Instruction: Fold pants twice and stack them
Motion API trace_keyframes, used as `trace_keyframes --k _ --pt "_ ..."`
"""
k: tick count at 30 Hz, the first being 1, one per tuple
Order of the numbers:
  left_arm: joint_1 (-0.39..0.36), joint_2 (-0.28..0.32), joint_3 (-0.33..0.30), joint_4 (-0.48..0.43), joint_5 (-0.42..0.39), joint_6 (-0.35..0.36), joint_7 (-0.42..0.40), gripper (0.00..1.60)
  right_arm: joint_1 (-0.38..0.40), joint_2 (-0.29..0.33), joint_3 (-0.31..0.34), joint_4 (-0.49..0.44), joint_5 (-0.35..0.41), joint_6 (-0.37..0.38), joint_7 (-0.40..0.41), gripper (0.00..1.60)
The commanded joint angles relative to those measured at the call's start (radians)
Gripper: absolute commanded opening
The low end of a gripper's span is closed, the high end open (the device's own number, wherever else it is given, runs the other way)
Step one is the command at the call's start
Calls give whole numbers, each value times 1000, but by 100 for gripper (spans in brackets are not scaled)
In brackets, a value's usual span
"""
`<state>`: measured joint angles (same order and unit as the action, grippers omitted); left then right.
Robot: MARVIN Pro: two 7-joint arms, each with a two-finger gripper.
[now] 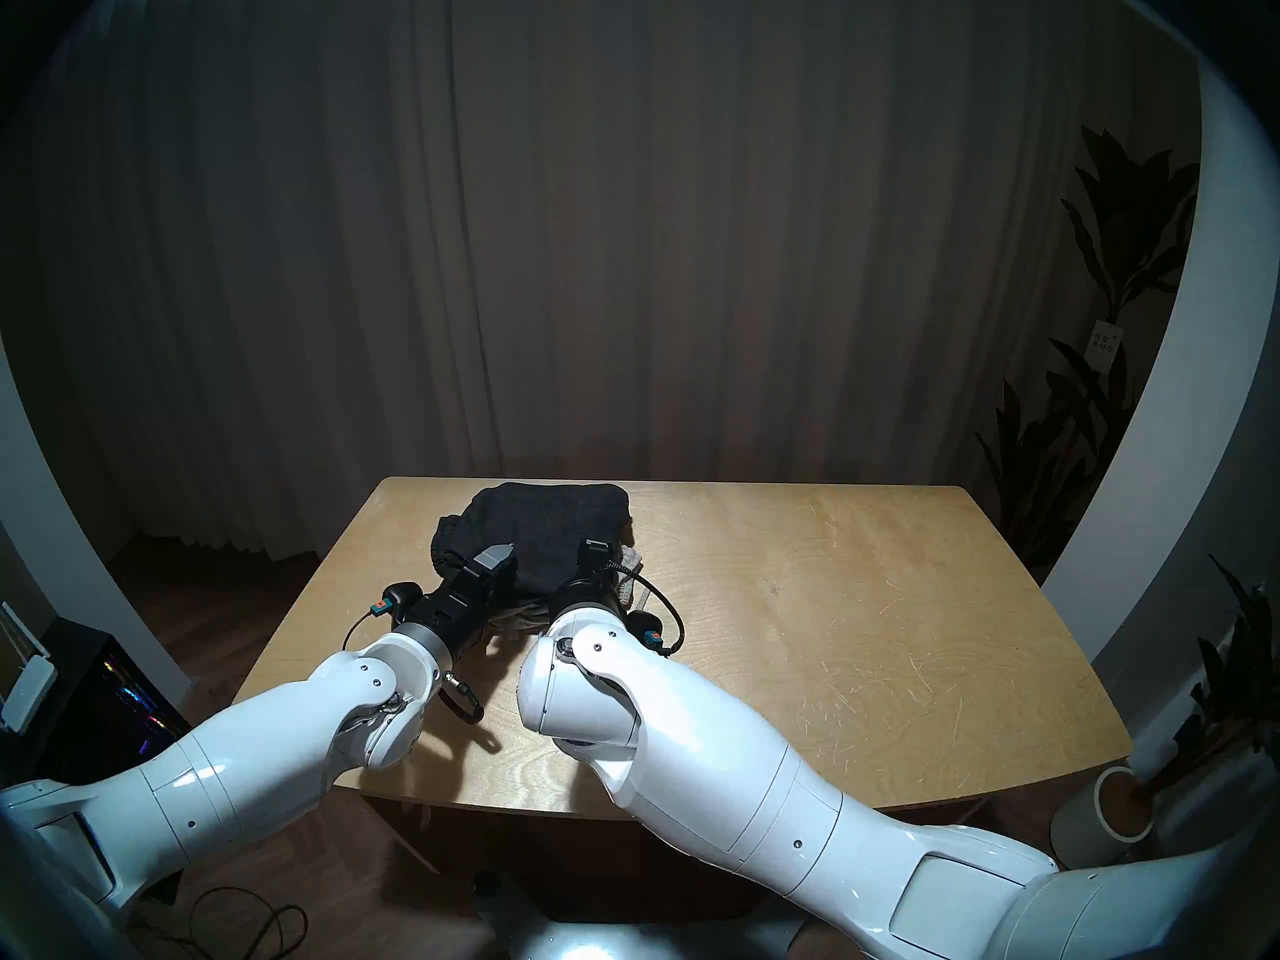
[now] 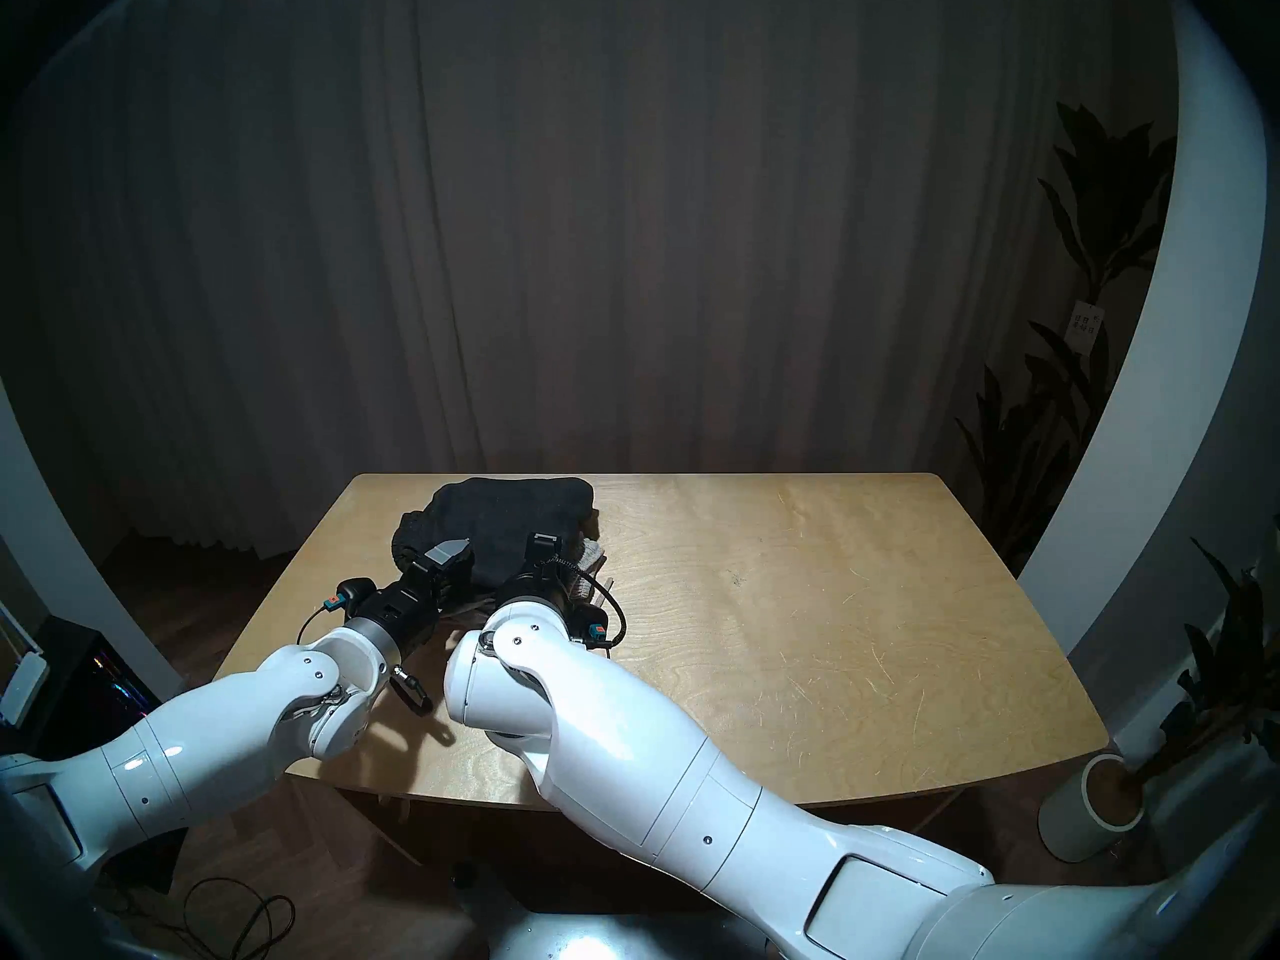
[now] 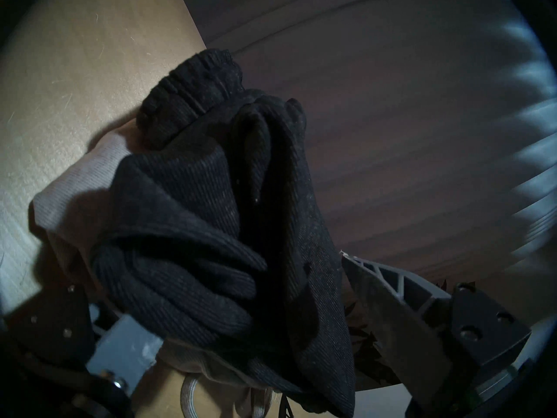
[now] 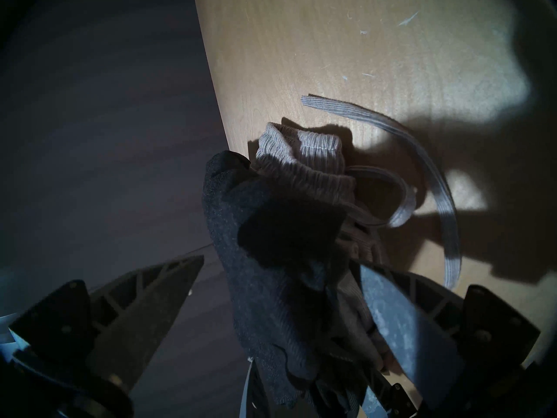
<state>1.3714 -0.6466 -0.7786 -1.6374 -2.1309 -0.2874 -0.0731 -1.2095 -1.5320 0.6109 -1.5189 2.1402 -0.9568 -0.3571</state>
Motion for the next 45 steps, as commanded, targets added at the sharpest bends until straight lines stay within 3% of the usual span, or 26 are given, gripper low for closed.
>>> trace_keyframes --k 1,4,6,8,11,17,22,23,25,36,45 --pt "21 65 -20 -73 30 -50 -14 160 -45 44 -54 -114 2 -3 -13 160" --pt "34 88 -21 -87 43 -65 -21 160 -51 70 -79 -162 14 -3 -21 160" --pt "41 114 -20 -100 69 -78 -23 160 -39 65 -79 -207 11 -3 -8 160" --pt "43 118 -23 -104 67 -78 -26 160 -29 51 -78 -195 6 -3 0 160" --pt "42 141 -29 -110 83 -86 -28 160 -20 28 -56 -240 -12 -3 26 160" --pt "33 177 -42 -127 114 -103 -24 160 47 41 3 -313 -43 -3 65 160" --pt "23 201 -49 -140 155 -121 -24 160 79 129 56 -387 -91 -3 94 160" --pt "17 206 -50 -145 177 -129 -26 160 75 181 82 -422 -112 0 95 160" --pt "13 207 -50 -145 190 -134 -23 160 69 175 103 -422 -129 3 99 160" --pt "-10 197 -32 -125 310 -159 4 160 72 324 207 -353 -217 65 105 160" --pt "-20 185 -9 -92 390 -158 36 160 92 439 236 -298 -283 144 122 160"
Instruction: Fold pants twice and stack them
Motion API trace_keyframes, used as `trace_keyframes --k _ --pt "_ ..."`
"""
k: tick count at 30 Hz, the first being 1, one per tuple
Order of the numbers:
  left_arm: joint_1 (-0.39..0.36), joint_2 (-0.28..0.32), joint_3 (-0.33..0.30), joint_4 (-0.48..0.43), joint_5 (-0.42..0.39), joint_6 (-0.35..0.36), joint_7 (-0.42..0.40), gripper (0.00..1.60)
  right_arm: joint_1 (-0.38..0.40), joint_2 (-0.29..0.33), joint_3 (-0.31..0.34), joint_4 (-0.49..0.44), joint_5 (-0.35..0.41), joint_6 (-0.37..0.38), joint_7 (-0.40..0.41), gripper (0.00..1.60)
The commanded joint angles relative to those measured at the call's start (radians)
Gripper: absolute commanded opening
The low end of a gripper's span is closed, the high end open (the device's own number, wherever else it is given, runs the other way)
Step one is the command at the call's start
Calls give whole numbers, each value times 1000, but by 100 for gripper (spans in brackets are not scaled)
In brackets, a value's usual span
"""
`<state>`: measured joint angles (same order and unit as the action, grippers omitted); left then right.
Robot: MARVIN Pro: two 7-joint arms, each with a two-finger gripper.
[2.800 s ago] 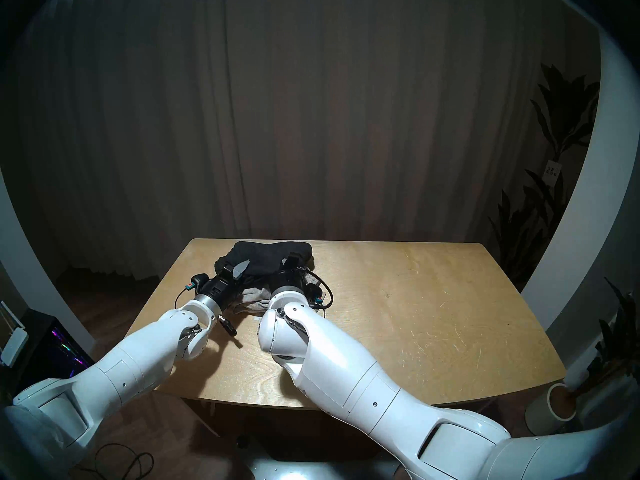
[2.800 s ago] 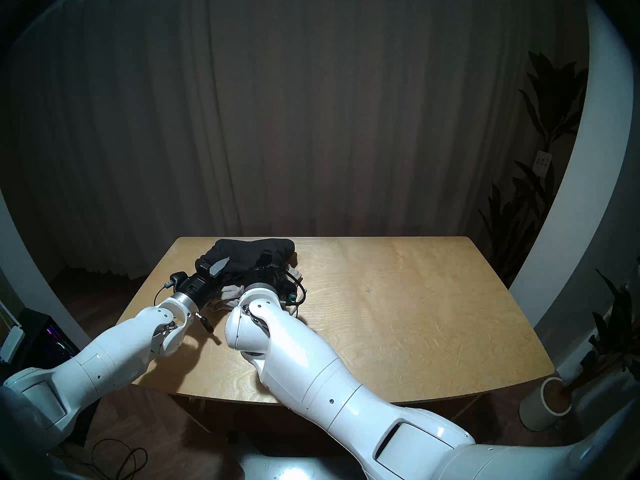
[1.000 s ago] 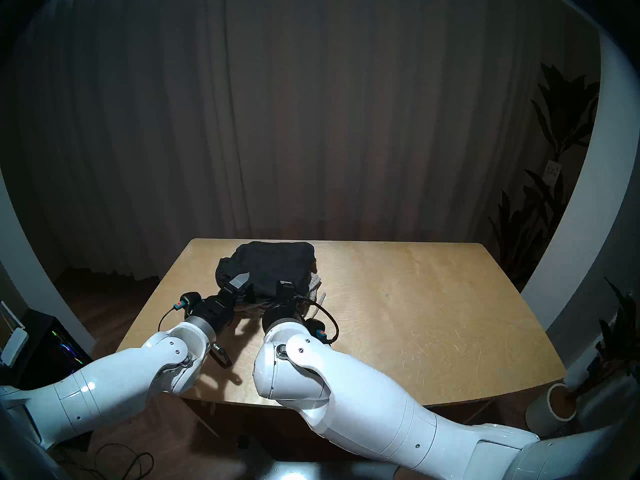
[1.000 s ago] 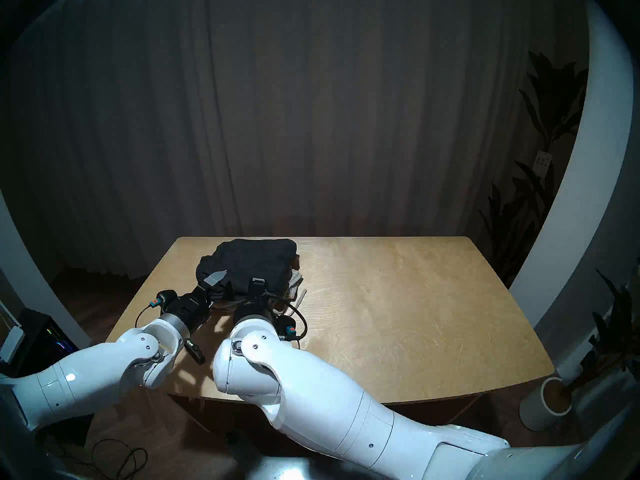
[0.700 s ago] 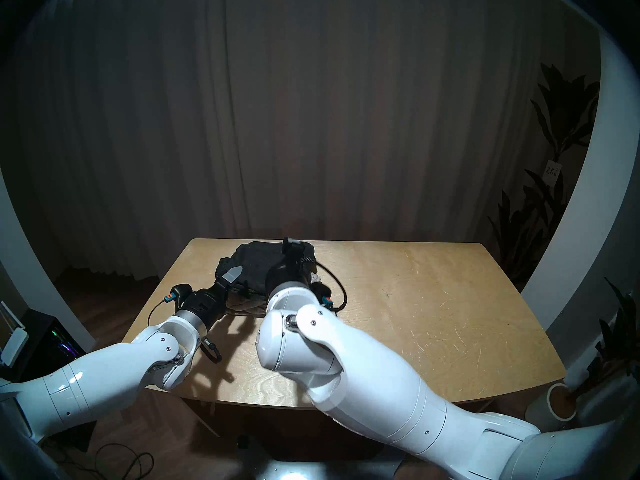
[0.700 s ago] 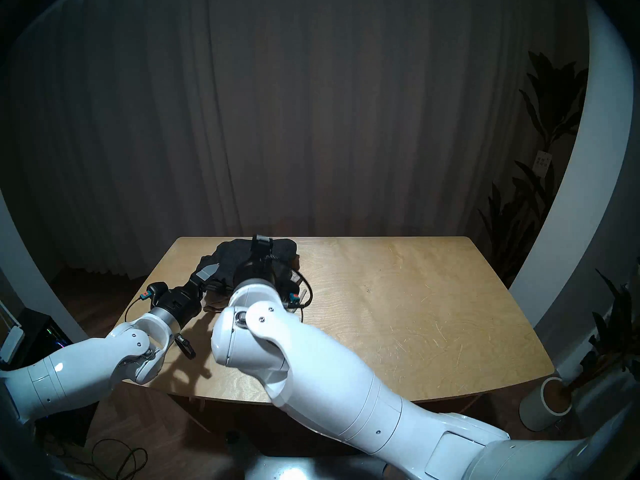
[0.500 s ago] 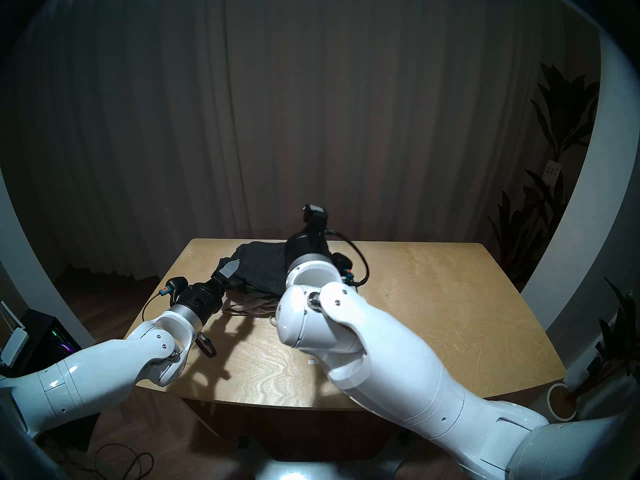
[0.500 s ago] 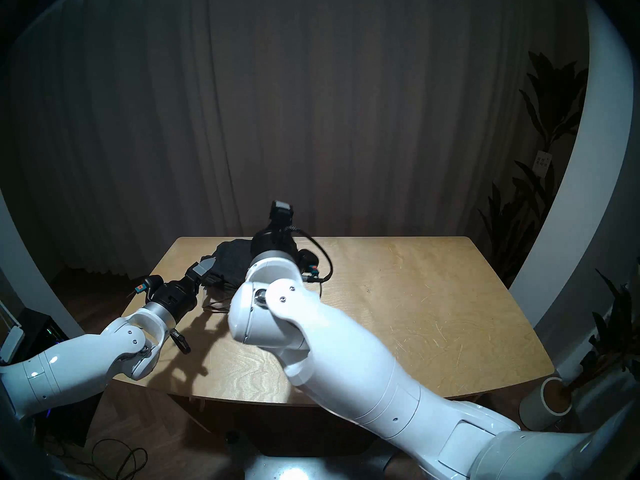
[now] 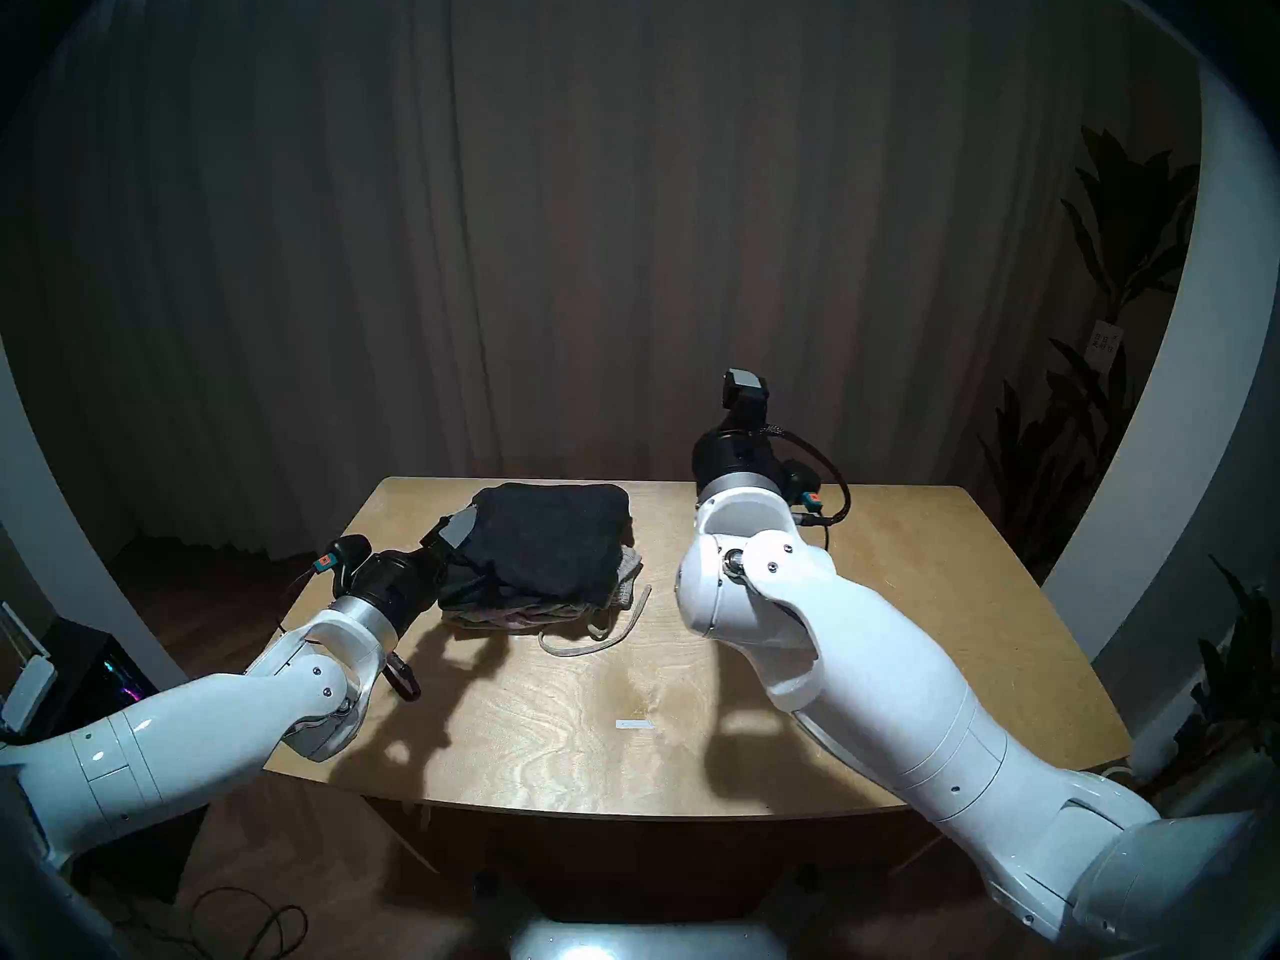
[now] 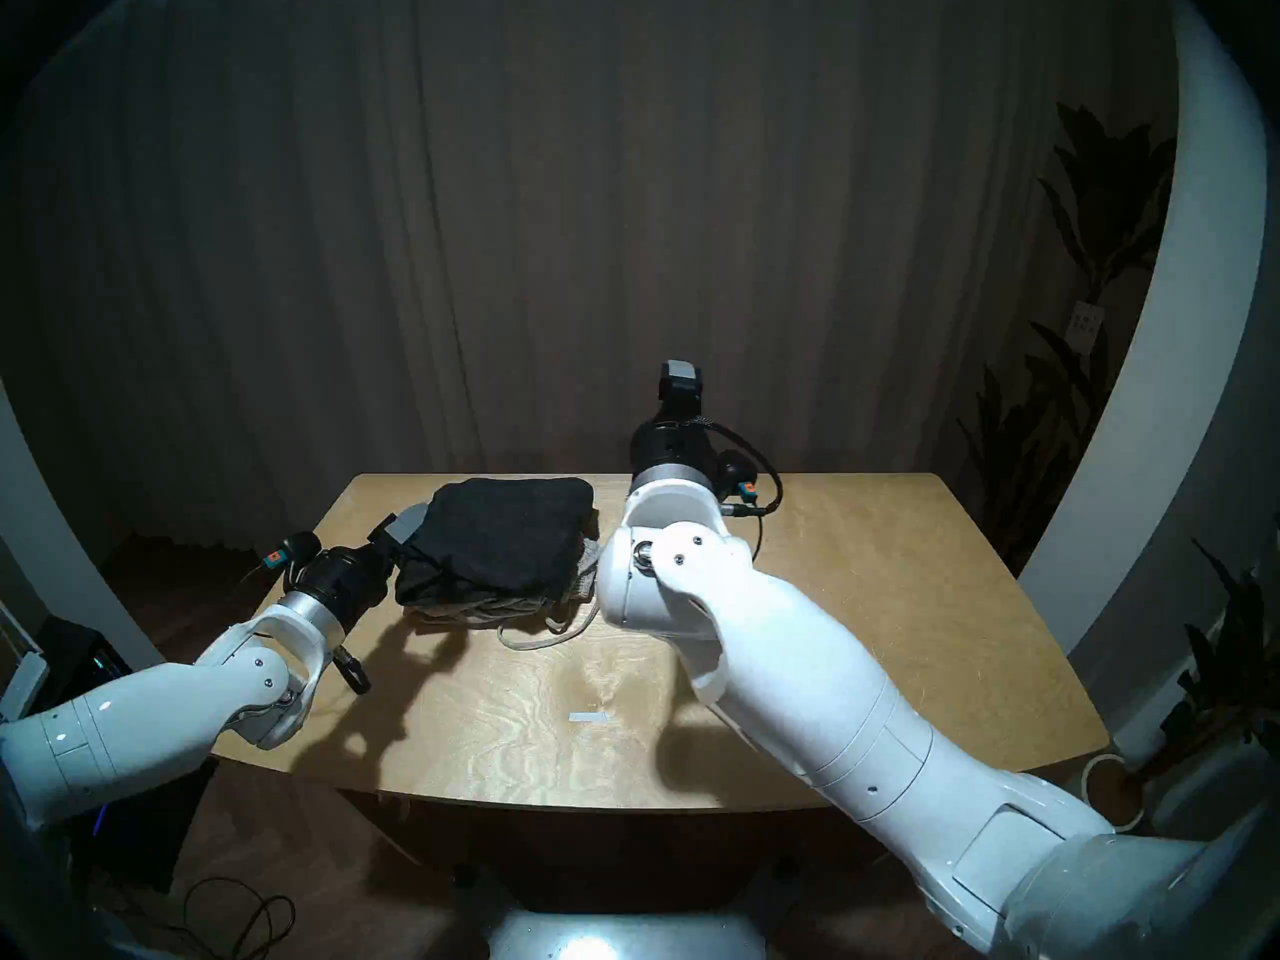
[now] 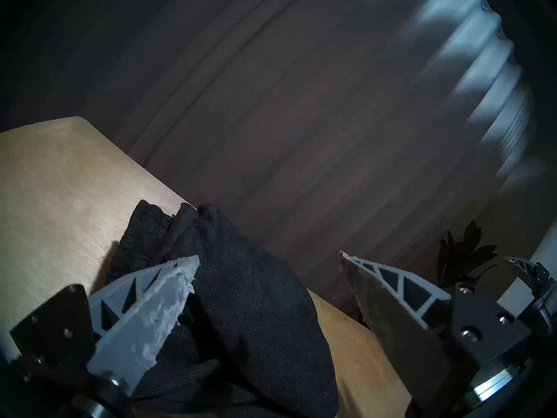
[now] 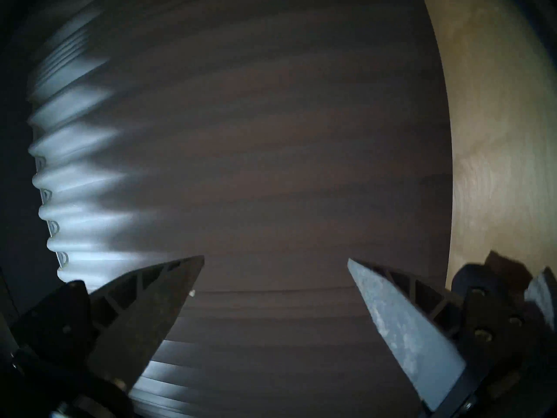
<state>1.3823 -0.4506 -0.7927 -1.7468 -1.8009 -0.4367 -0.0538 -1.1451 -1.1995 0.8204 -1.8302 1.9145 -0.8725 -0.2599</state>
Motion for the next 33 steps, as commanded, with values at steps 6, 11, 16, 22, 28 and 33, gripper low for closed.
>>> trace_keyframes --k 6,11,16,22,28,33 --pt "-41 -26 22 50 114 -10 49 160 40 179 29 46 -97 117 37 160" --pt "-53 -43 31 66 160 -12 73 160 52 246 24 70 -132 175 50 160" --pt "-68 -57 38 80 205 -14 96 160 66 304 21 89 -166 233 62 160" --pt "-88 -77 45 103 265 -15 127 160 72 377 12 99 -203 308 76 160" --pt "-132 -112 49 137 346 -16 171 160 62 436 -5 85 -226 384 90 160" --pt "-162 -141 61 167 430 -14 209 160 50 478 -16 85 -233 431 92 160"
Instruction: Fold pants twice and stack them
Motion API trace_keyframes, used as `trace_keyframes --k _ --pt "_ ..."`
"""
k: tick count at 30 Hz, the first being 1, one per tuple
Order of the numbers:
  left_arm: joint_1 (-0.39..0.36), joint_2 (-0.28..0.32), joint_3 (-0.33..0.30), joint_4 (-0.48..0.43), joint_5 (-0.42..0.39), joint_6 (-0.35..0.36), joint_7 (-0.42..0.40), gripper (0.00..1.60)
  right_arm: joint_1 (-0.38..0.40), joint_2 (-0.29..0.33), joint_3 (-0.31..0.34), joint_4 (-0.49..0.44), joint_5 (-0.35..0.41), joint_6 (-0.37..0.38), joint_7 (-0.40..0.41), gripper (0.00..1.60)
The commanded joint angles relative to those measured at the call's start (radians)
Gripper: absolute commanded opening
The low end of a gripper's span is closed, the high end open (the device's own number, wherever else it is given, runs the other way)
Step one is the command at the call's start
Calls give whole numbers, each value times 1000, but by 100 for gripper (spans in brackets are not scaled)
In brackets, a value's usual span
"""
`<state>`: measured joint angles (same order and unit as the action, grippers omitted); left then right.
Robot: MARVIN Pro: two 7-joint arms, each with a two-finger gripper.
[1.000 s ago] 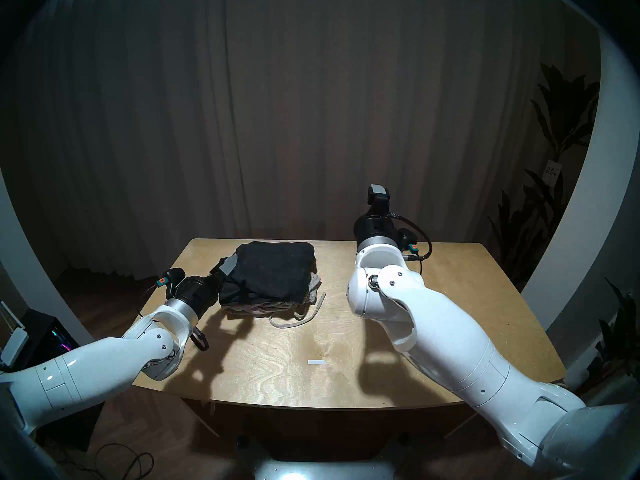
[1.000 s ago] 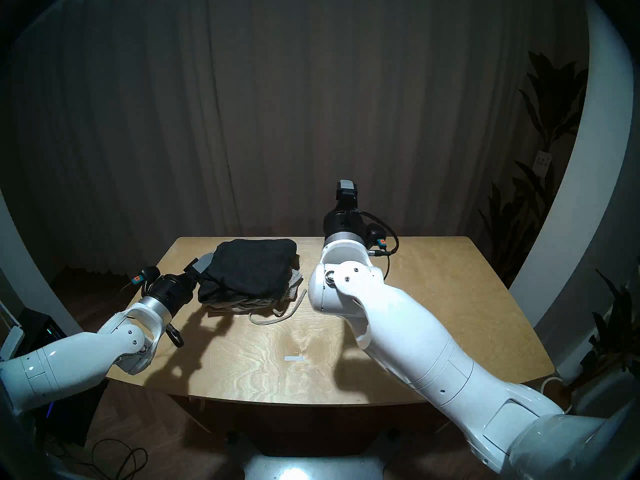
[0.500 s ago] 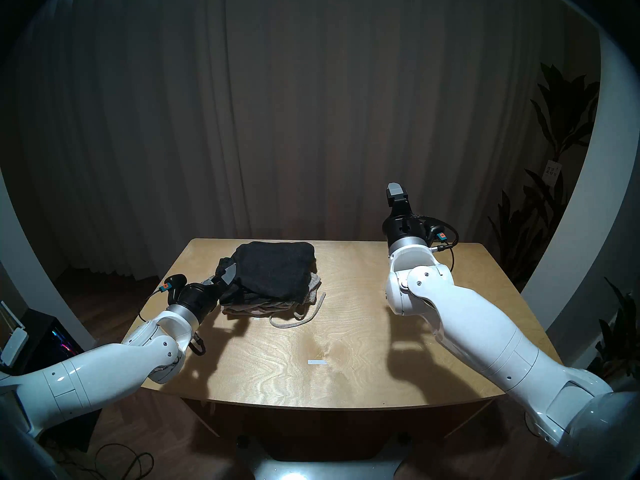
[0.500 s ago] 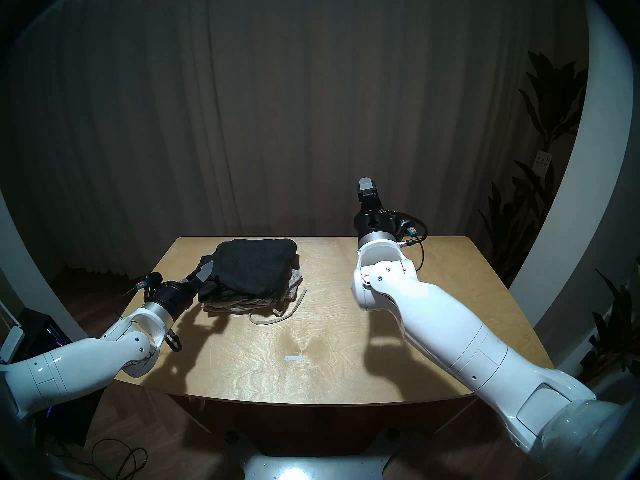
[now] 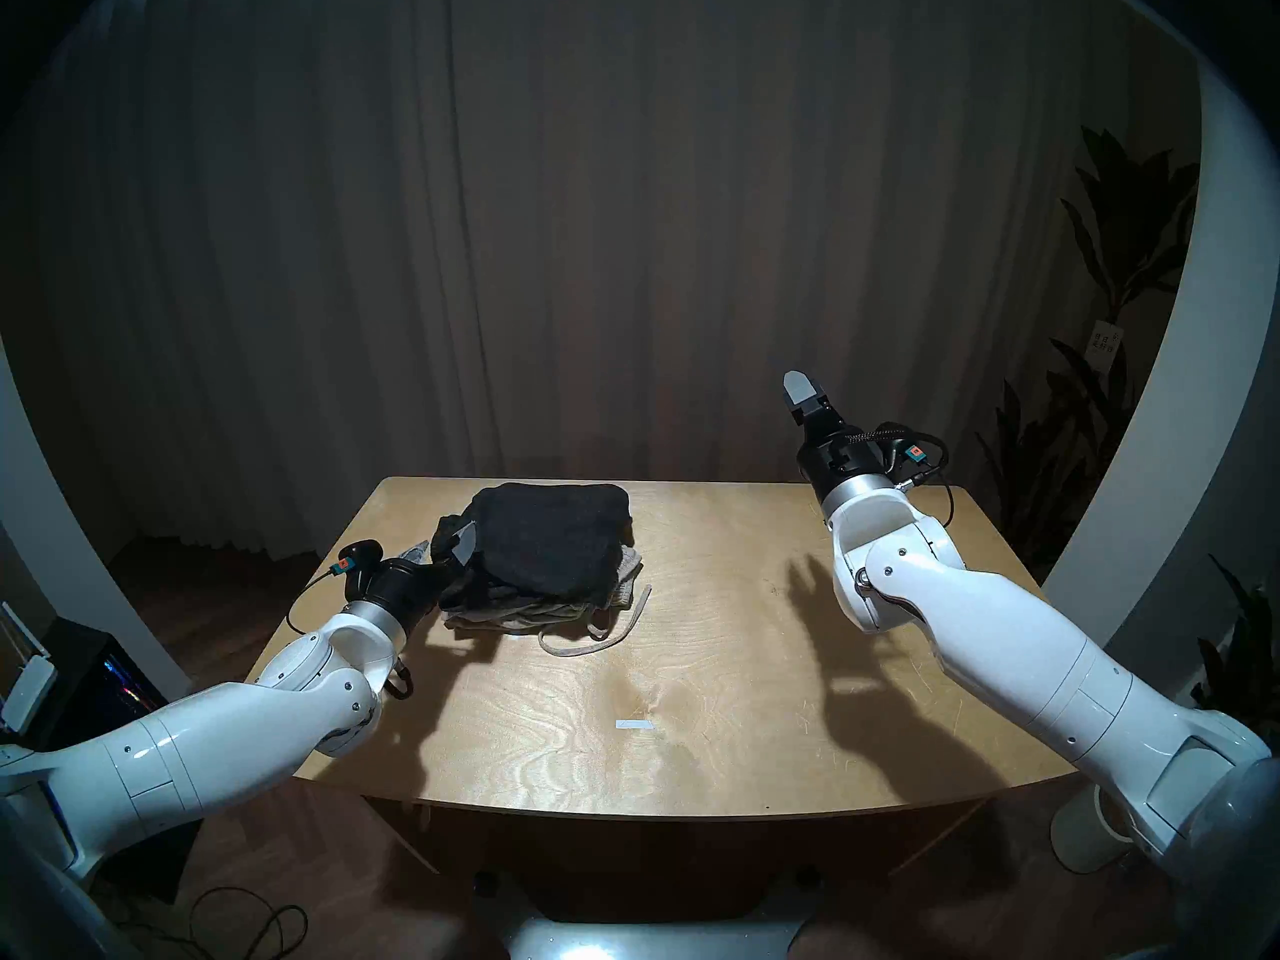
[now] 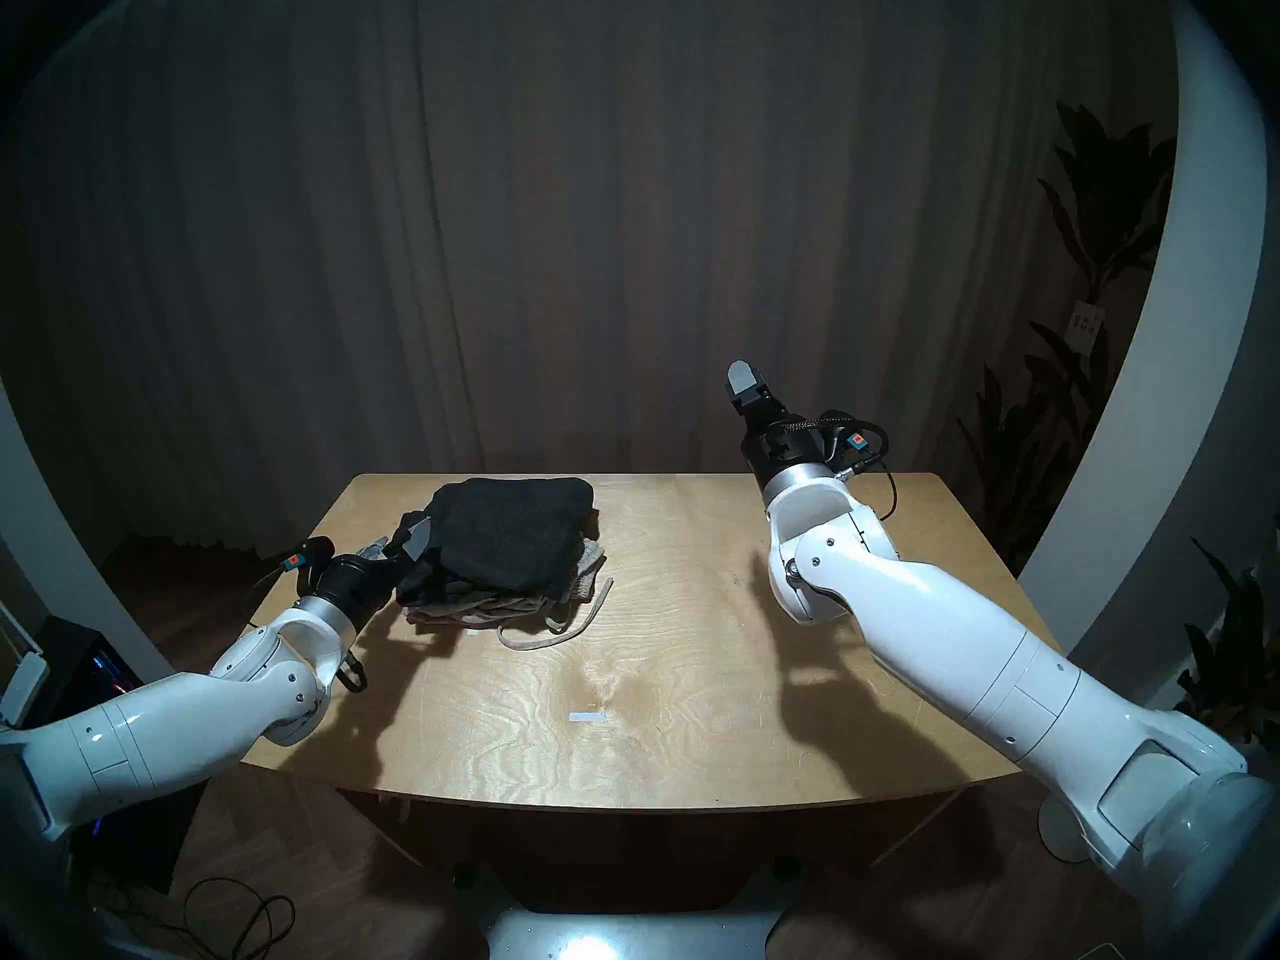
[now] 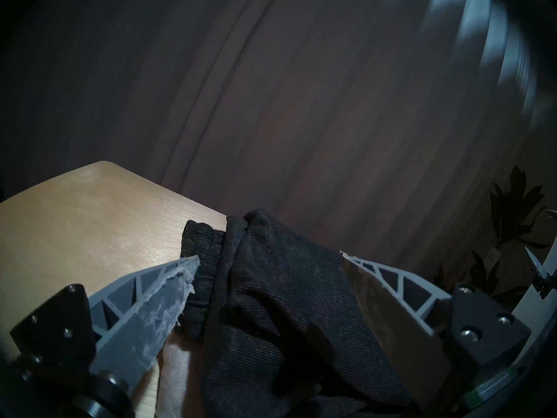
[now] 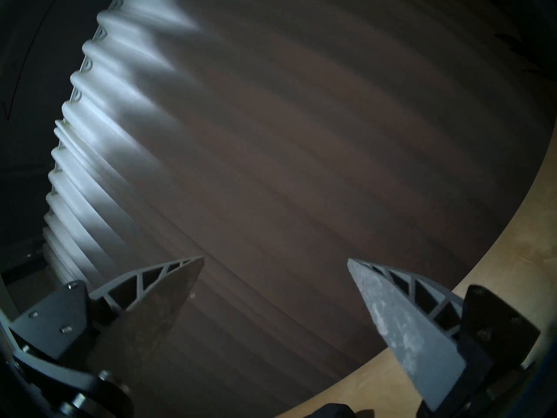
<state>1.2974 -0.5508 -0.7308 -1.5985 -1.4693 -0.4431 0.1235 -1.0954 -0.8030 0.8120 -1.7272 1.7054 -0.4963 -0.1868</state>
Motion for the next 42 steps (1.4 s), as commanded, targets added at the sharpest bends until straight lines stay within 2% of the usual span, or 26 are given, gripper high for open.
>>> trace_keyframes --k 1,10,15,21,29,35,39,41,42 --pt "-84 -48 3 27 119 -7 41 160 -1 93 -8 -15 -25 65 17 160" --pt "-133 -96 30 81 274 3 103 160 19 213 5 28 -56 161 16 160" --pt "-149 -115 44 106 337 8 128 160 32 248 10 48 -72 206 22 160" --pt "-180 -153 75 142 454 17 175 160 55 314 5 64 -104 294 43 160" --pt "-235 -212 113 181 600 43 243 160 81 364 4 82 -135 401 73 160" --pt "-284 -258 143 219 739 84 323 160 99 381 11 96 -130 477 94 160" --pt "-308 -264 159 220 823 123 376 160 115 399 16 108 -126 532 117 160" --pt "-315 -262 169 206 859 162 407 160 124 410 18 117 -119 571 132 160" --pt "-317 -247 175 176 885 210 438 160 132 420 19 129 -116 610 150 160"
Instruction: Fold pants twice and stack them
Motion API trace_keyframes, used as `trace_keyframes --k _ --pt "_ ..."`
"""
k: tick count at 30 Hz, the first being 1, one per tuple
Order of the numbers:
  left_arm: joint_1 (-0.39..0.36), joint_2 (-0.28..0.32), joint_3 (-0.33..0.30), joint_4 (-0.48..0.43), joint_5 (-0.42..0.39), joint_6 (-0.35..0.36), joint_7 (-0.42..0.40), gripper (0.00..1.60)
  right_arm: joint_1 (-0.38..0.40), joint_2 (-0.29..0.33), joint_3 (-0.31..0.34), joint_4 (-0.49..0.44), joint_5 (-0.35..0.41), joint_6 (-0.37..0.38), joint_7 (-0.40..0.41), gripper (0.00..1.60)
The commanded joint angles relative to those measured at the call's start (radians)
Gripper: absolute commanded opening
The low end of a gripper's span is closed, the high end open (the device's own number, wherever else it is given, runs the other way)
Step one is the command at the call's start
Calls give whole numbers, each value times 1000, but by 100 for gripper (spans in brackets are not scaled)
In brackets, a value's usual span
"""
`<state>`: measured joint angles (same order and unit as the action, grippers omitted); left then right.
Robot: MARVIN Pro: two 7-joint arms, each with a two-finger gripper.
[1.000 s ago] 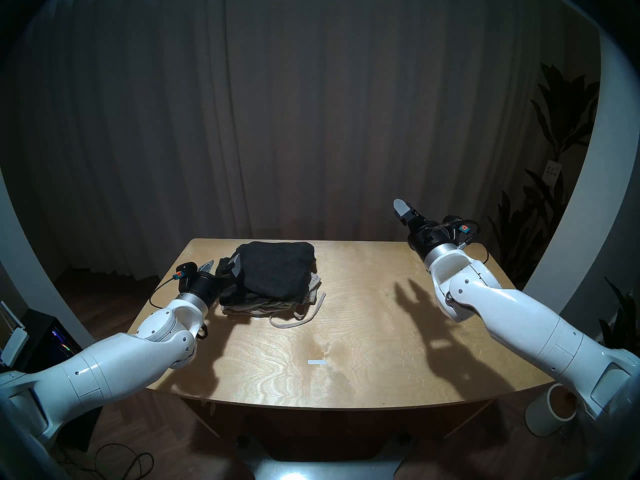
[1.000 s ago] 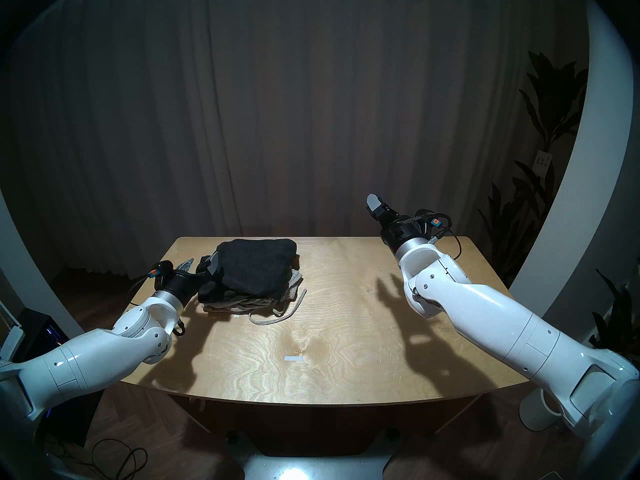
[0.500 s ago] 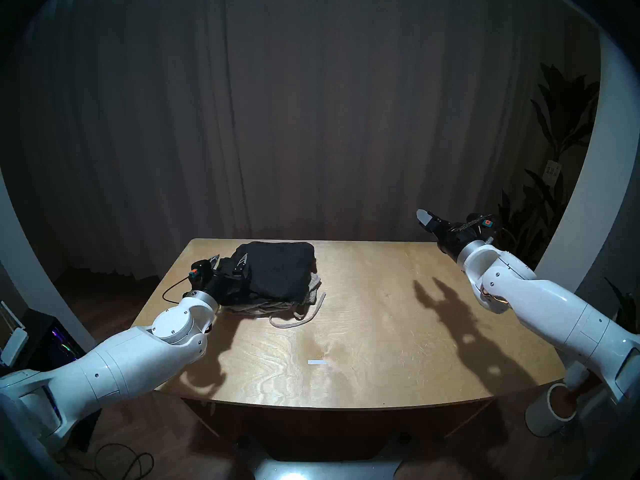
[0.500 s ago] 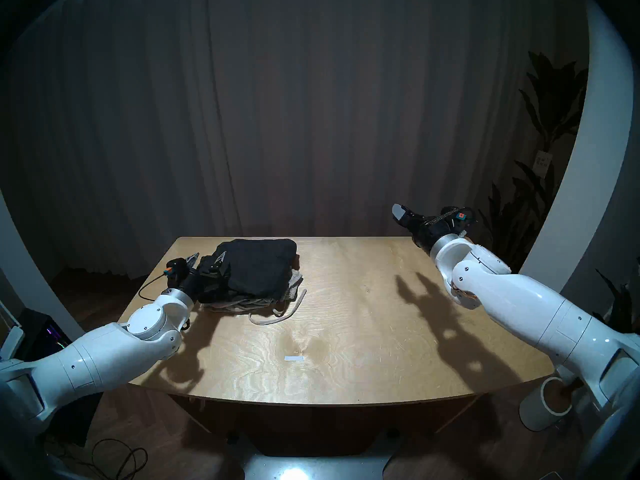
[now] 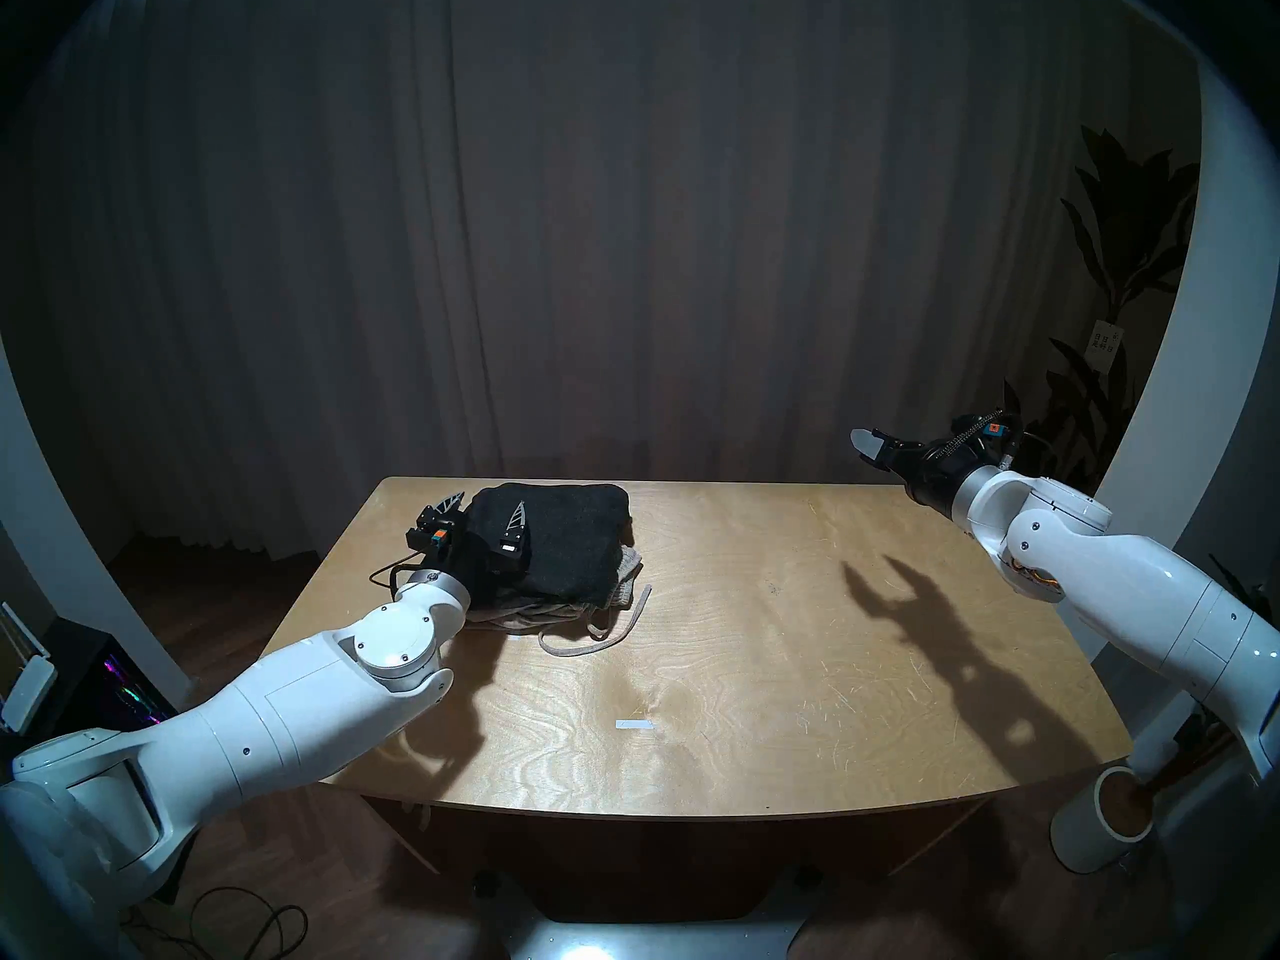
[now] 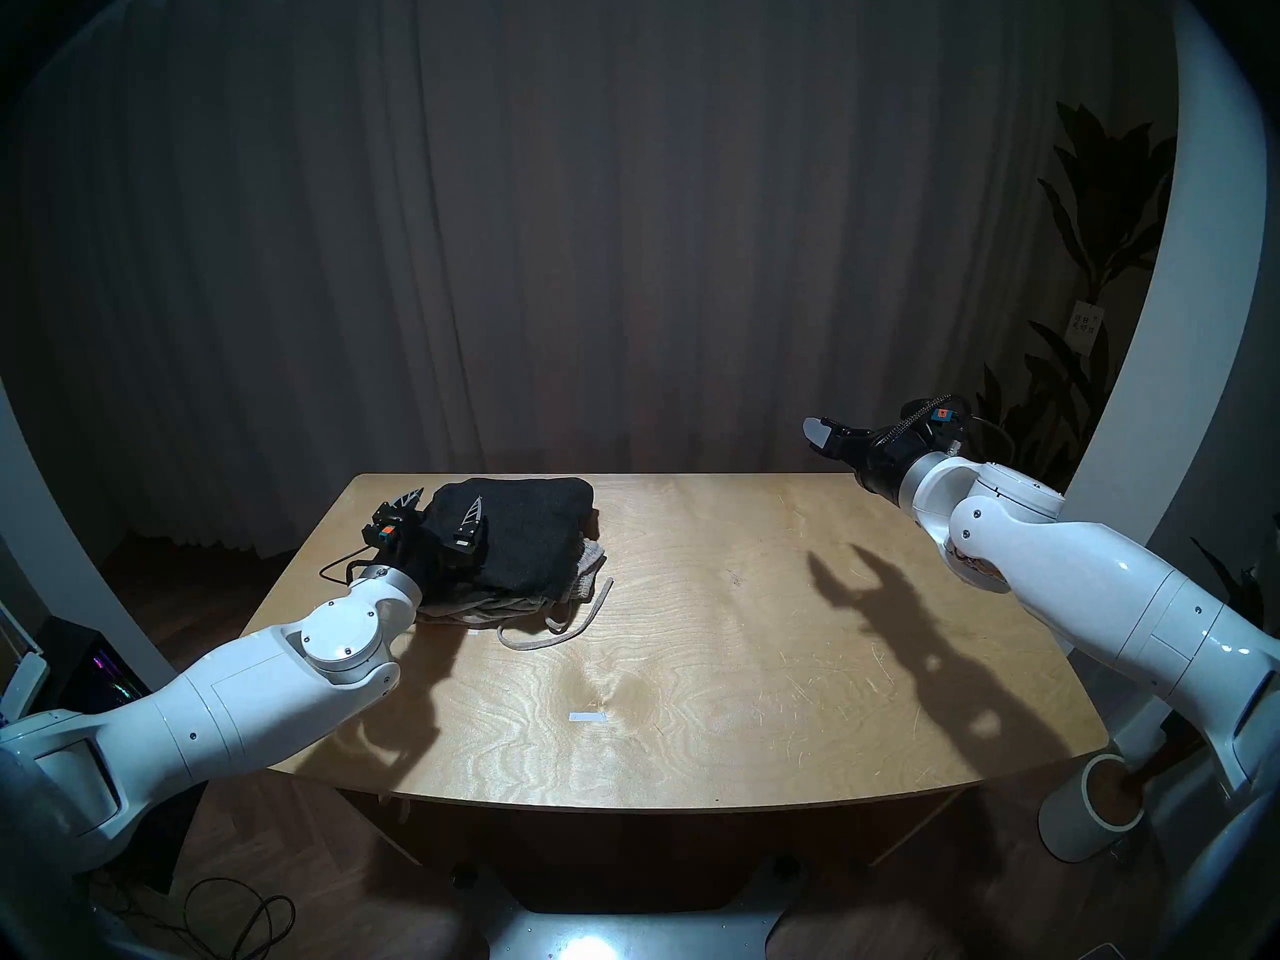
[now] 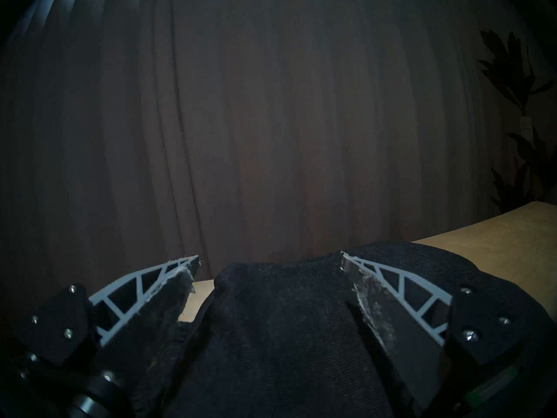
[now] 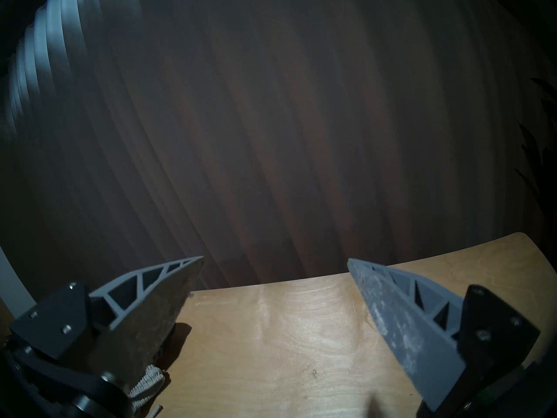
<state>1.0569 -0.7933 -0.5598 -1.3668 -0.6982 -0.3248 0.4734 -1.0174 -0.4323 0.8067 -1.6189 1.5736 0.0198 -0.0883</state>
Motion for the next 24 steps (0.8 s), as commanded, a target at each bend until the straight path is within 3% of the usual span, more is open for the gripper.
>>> trace_keyframes --k 1,4,8,14,24 --pt "-77 -5 4 -55 114 92 88 160 53 49 24 20 16 94 51 160" --pt "-70 34 -2 -117 103 152 101 160 56 55 24 35 23 131 74 160" --pt "-57 88 -9 -181 44 226 49 160 52 56 21 51 36 167 97 160" --pt "-34 164 -36 -271 -53 268 -27 160 47 56 18 63 46 195 122 160" --pt "-11 270 -97 -390 -295 301 -199 160 44 17 12 98 -35 91 173 160"
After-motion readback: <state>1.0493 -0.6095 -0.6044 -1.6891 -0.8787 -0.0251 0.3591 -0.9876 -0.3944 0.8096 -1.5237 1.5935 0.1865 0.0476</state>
